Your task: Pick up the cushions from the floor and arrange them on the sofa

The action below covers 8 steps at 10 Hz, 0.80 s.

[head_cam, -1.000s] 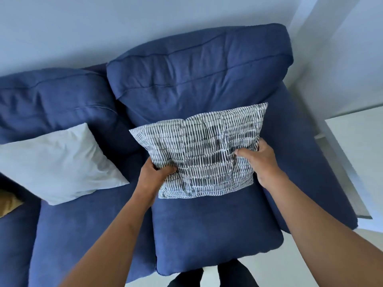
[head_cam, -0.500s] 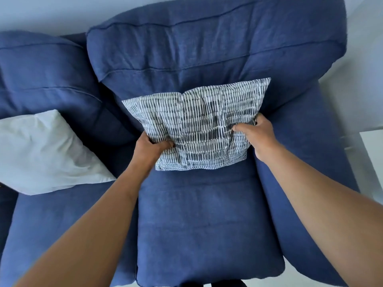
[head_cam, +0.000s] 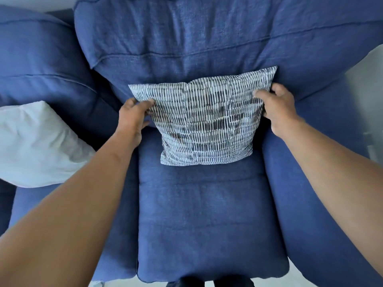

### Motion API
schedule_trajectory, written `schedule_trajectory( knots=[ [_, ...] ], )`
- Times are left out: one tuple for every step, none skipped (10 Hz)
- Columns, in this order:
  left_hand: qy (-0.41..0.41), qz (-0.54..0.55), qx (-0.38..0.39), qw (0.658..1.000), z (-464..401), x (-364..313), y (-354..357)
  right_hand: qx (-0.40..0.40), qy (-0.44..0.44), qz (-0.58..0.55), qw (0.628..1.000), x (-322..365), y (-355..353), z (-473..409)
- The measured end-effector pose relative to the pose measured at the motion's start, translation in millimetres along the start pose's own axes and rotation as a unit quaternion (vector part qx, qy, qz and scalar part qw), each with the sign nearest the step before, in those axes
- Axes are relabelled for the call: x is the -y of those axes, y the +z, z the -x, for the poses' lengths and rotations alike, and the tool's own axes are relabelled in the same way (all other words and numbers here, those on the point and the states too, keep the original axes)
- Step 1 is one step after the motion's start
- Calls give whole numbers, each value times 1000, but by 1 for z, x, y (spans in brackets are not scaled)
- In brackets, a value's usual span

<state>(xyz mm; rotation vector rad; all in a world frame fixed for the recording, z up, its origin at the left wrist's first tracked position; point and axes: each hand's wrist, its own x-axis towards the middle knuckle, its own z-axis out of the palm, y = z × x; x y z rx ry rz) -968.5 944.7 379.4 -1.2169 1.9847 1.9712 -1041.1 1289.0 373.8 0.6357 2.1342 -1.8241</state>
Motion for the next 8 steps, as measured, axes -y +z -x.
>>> schedule_trajectory(
  knots=[
    [15,-17,19,1000,-1,-9,4,10,-26,25,999,7,3,-5],
    [62,-41,-13,997,3,-13,6,-9,-60,64,996,8,1,-5],
    [90,-24,-64,994,1,-17,0,-59,-75,49,994,9,-8,-7],
    [106,-39,-96,989,-3,-19,-5,-79,-76,37,993,11,-9,-7],
    [97,-41,-97,990,-4,-18,-2,-75,-56,29,995,11,-5,-6],
    [96,-48,-86,990,-4,-21,-2,-68,-46,35,996,13,-6,-9],
    [94,-36,-85,991,-1,-20,-9,-75,-48,27,996,16,-10,-5],
    [70,-53,-91,992,18,-7,-18,-101,-30,39,994,11,-21,13]
  ],
)
